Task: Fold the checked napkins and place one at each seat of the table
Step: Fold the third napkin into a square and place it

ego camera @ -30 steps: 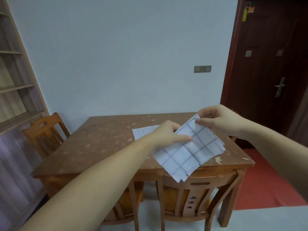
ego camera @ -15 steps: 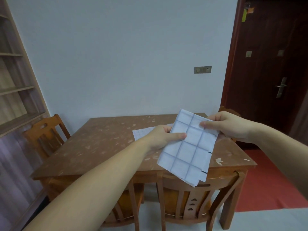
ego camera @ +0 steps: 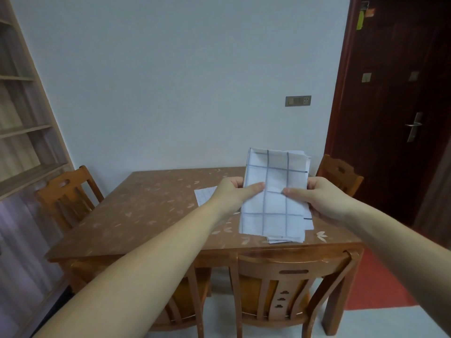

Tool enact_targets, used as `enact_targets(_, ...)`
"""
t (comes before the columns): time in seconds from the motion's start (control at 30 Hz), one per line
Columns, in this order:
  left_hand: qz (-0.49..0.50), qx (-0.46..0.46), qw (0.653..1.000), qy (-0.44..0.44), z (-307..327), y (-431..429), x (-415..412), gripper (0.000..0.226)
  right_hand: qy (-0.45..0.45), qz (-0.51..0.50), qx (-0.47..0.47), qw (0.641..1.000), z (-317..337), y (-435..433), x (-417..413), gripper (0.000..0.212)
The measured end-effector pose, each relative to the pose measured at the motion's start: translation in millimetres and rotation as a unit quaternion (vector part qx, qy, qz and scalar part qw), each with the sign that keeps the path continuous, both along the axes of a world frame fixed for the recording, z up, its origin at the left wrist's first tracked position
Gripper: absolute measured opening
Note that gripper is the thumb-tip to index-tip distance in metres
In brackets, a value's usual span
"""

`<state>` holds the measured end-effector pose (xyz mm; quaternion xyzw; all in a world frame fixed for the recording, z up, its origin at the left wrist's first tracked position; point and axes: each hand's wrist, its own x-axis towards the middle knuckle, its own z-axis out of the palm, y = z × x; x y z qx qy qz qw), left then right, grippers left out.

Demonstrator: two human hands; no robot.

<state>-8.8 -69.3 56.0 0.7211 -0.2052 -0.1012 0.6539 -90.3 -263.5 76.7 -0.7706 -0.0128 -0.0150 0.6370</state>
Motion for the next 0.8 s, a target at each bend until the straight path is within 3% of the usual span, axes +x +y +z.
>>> enact_targets(0.1,-0.017,0.009,1.000,0.016,1,3,0,0.031,0.008,0.000,-0.020,1.000,1,-5,0,0.019)
enact_targets(0.27,-0.065,-0.010,0.996,0.053,2,11,2,0.019,0.034,0.044,0.028,0.998,4,-10,-7,0.024)
enact_targets(0.37,-0.068,-0.028,0.994,0.082,1,14,5,0.040,0.032,0.040,0.055,0.997,5,-15,-9,0.020)
enact_targets(0.53,-0.103,-0.068,0.987,0.103,3,15,3,0.018,0.014,0.031,0.057,0.998,0,-24,-3,0.040)
enact_targets(0.6,-0.104,-0.071,0.987,0.101,5,14,-1,0.020,0.005,0.018,0.049,0.999,1,-25,-5,0.054)
enact_targets(0.8,-0.089,-0.095,0.984,0.123,6,15,-3,0.028,-0.015,0.027,-0.004,1.000,6,-16,-12,0.060)
